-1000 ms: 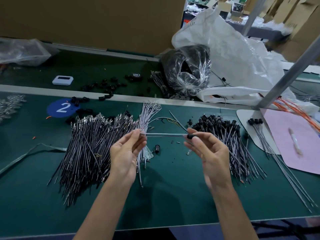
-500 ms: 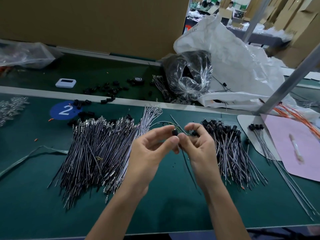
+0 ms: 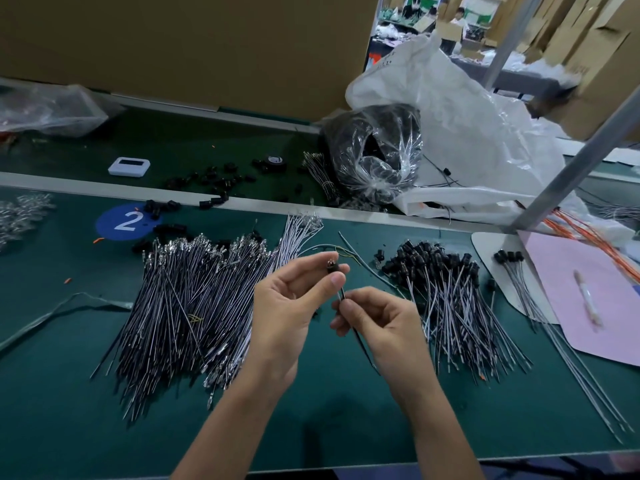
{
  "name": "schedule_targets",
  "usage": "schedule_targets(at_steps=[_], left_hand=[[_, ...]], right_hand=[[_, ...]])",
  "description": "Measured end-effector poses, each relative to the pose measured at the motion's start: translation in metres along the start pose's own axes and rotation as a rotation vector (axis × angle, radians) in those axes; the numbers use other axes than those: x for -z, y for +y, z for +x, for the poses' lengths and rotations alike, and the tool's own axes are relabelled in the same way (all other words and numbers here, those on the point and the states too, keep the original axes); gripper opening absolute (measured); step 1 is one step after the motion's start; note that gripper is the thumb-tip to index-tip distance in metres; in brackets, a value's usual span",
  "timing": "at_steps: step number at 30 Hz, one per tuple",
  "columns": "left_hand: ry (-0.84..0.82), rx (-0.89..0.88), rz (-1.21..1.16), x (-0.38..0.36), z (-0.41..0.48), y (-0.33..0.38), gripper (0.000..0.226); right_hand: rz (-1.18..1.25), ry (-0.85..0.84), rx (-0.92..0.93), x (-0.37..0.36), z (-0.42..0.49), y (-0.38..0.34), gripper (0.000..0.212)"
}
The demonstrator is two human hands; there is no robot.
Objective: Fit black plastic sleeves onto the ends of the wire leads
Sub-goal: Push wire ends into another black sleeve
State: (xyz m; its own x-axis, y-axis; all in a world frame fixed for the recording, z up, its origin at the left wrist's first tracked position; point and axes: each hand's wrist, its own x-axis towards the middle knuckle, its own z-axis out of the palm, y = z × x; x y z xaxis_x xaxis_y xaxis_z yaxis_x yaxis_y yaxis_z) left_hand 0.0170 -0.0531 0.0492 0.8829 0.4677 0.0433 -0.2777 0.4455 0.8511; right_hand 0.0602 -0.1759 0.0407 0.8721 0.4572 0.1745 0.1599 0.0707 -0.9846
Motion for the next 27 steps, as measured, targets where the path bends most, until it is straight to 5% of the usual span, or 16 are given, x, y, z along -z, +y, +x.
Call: schedule_targets(at_steps=[27], left_hand=[[0.016,-0.023,-0.002,0.0056,0.003,-0.0031,0.023]], right_hand=[[-0.127,0.141,0.081,-0.0074,-0.0045,0.0028,0.019]])
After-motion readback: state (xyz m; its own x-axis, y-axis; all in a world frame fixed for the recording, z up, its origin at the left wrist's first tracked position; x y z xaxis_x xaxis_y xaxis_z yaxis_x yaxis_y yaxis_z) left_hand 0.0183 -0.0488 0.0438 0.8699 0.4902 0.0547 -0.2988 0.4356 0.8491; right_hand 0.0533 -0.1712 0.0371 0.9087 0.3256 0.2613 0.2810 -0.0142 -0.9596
